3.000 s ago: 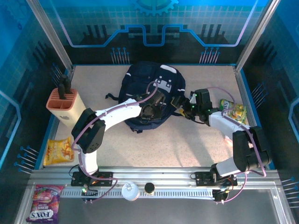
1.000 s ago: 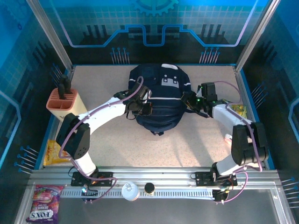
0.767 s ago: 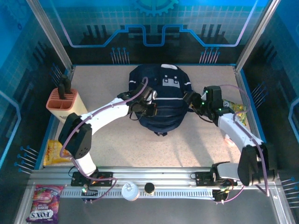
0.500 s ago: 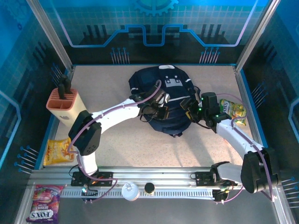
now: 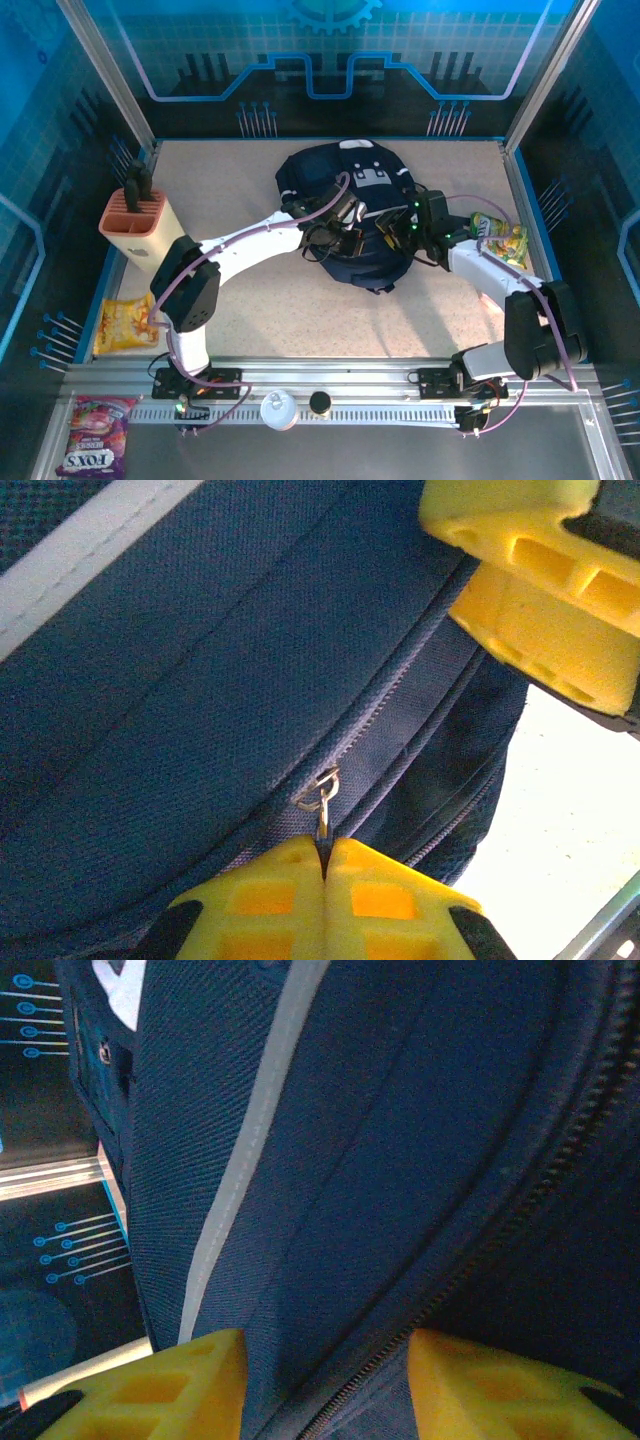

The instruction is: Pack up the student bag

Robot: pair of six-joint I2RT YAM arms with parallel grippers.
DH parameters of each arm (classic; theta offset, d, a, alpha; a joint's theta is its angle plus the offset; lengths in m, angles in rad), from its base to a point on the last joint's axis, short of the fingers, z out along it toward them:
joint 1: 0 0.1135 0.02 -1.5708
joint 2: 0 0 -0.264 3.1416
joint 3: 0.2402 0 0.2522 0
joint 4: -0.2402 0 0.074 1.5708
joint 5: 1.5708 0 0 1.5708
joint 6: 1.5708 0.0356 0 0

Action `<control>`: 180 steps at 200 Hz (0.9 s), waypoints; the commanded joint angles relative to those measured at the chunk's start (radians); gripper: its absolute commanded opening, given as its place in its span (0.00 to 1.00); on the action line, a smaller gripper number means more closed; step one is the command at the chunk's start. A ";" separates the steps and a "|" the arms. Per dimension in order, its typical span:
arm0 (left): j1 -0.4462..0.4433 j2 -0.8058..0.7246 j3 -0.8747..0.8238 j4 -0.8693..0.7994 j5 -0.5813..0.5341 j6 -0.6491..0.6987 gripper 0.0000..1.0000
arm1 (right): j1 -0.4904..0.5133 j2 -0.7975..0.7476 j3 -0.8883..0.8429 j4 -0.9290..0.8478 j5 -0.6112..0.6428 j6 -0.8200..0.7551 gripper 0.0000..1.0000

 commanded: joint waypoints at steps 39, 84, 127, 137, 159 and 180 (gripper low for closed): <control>-0.001 -0.012 0.034 -0.093 -0.080 0.086 0.00 | 0.006 0.050 0.039 -0.020 0.054 -0.041 0.26; 0.096 -0.106 -0.081 -0.087 -0.072 0.110 0.00 | -0.023 0.043 0.040 -0.061 0.083 -0.075 0.20; 0.220 -0.171 -0.198 0.004 0.050 0.091 0.00 | -0.039 0.069 0.040 -0.078 0.087 -0.099 0.19; 0.242 -0.171 -0.212 0.013 0.066 0.082 0.00 | -0.040 0.078 0.033 -0.078 0.086 -0.099 0.19; 0.270 -0.170 -0.222 0.016 0.048 0.096 0.00 | -0.043 0.086 0.019 -0.075 0.091 -0.099 0.18; 0.295 -0.155 -0.196 0.006 -0.001 0.125 0.00 | -0.044 0.091 0.020 -0.073 0.088 -0.108 0.19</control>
